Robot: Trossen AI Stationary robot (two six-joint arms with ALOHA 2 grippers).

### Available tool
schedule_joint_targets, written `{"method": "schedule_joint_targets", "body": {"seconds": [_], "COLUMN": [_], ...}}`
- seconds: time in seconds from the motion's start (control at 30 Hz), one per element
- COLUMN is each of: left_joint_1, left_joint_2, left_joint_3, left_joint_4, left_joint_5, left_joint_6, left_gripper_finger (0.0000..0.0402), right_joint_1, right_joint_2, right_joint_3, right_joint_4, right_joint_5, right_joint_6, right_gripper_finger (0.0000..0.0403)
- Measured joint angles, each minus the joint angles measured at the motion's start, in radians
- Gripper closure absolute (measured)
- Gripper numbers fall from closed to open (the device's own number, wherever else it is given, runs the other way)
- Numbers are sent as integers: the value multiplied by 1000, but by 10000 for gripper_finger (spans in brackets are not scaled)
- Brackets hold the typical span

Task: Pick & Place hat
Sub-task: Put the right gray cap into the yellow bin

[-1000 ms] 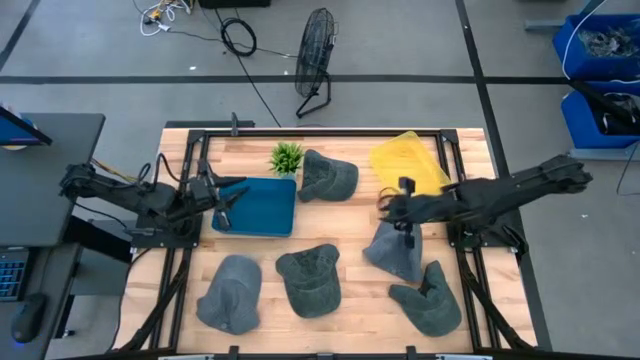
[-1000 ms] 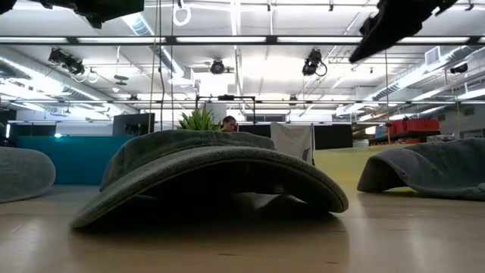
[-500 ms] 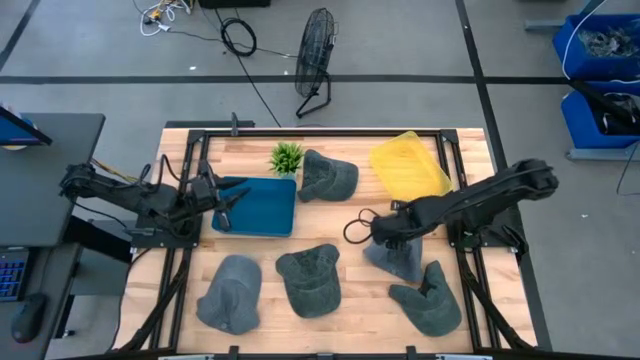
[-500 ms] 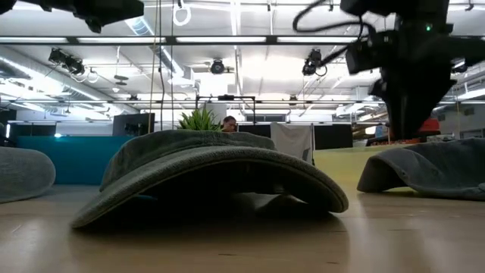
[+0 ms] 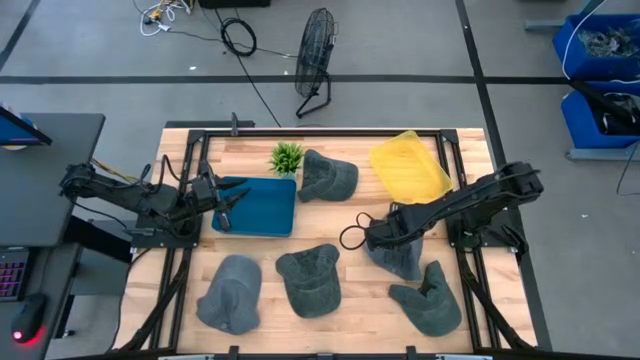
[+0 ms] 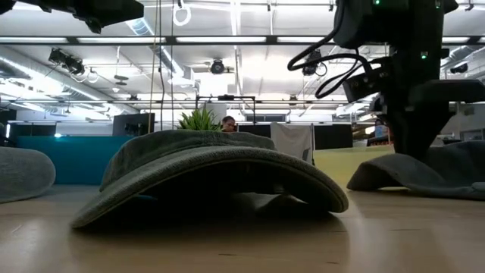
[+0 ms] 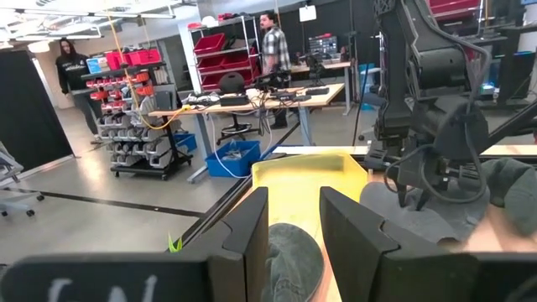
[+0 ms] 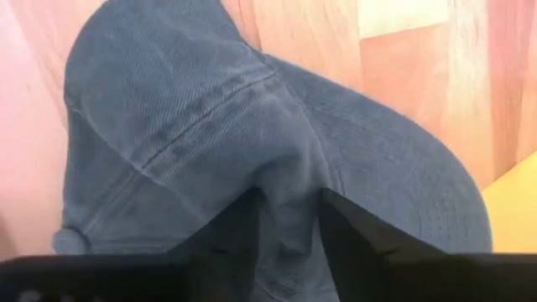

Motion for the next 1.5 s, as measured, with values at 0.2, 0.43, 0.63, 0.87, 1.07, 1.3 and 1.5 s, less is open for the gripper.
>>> {"method": "schedule_joint_targets", "body": {"seconds": [0.2,0.43,0.63,0.87,1.07,1.3,1.5], "left_joint_1": [0,0,0,0,0,0,0], "left_joint_2": [0,0,0,0,0,0,0], "left_joint_3": [0,0,0,0,0,0,0], "left_joint_4": [-1,-14,-14,-13,-12,-12,-12], "left_joint_5": [0,0,0,0,0,0,0], "left_joint_6": [4,3,-2,-5,-5,-6,-6], "left_gripper_finger": [289,289,289,289,289,289,289], "right_joint_1": [1,6,8,8,-6,-95,-181], "right_joint_2": [2,2,0,-1,-1,-15,-18], "right_joint_3": [0,71,317,581,681,621,479], "right_joint_4": [4,-40,-173,-316,-530,-660,-662], "right_joint_5": [11,71,184,430,712,678,616], "right_joint_6": [-39,-76,-198,-411,-468,-314,-263], "right_gripper_finger": [391,398,399,400,400,401,401]}}
